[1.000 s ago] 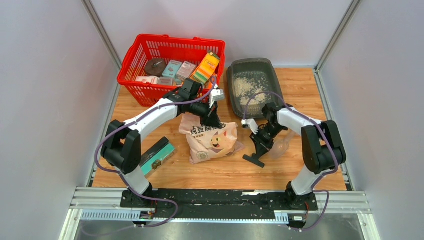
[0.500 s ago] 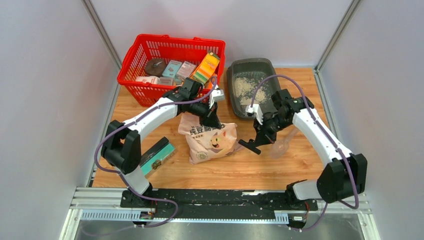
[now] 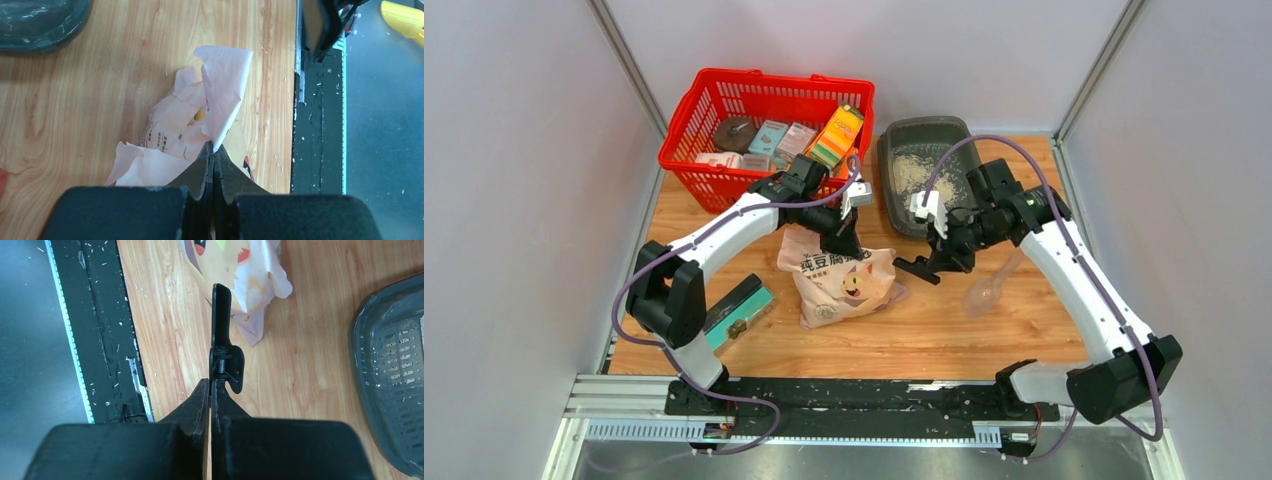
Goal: Fill the litter box with clean litter
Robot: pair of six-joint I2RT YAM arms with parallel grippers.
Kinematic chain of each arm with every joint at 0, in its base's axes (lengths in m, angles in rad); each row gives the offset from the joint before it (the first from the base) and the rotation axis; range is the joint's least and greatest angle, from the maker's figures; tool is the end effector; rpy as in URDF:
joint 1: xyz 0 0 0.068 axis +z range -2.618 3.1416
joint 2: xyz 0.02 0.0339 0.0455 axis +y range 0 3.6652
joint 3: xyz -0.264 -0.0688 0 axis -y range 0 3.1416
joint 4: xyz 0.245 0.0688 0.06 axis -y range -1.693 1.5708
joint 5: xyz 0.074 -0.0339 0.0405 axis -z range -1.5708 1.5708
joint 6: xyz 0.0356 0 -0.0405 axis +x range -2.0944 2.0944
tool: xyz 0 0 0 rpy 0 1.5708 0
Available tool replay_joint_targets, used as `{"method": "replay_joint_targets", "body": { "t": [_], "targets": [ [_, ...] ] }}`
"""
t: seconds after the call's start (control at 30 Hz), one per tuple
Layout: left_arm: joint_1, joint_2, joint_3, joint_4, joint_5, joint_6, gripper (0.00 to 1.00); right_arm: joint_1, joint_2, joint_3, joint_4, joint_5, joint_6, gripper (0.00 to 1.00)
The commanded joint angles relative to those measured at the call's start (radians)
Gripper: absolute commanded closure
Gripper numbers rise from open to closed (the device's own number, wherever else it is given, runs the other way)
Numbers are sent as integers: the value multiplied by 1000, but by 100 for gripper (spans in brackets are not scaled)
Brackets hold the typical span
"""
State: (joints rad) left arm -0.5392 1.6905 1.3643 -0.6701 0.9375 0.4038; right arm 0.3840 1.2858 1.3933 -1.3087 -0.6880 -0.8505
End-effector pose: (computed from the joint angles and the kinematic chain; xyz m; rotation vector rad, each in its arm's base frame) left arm 0.2895 -0.2066 0.2741 1.3881 1.9444 -1.2409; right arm 0.1951 0.1032 0.3581 -1.6001 1.9621 0.7713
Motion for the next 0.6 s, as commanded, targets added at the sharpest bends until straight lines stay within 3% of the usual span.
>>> {"method": "replay_joint_targets", "body": {
  "t": [0.0, 0.27, 0.57],
  "targets": [
    [5, -22, 18, -79, 12, 10, 100, 6, -3, -36, 110, 8, 44, 100],
    [5, -41, 4, -23, 20, -40, 100, 138, -3, -60, 243, 260, 65, 100],
    [-1, -32, 16, 50, 27, -126, 100, 182, 41, -39, 273, 323, 76, 100]
  ]
}}
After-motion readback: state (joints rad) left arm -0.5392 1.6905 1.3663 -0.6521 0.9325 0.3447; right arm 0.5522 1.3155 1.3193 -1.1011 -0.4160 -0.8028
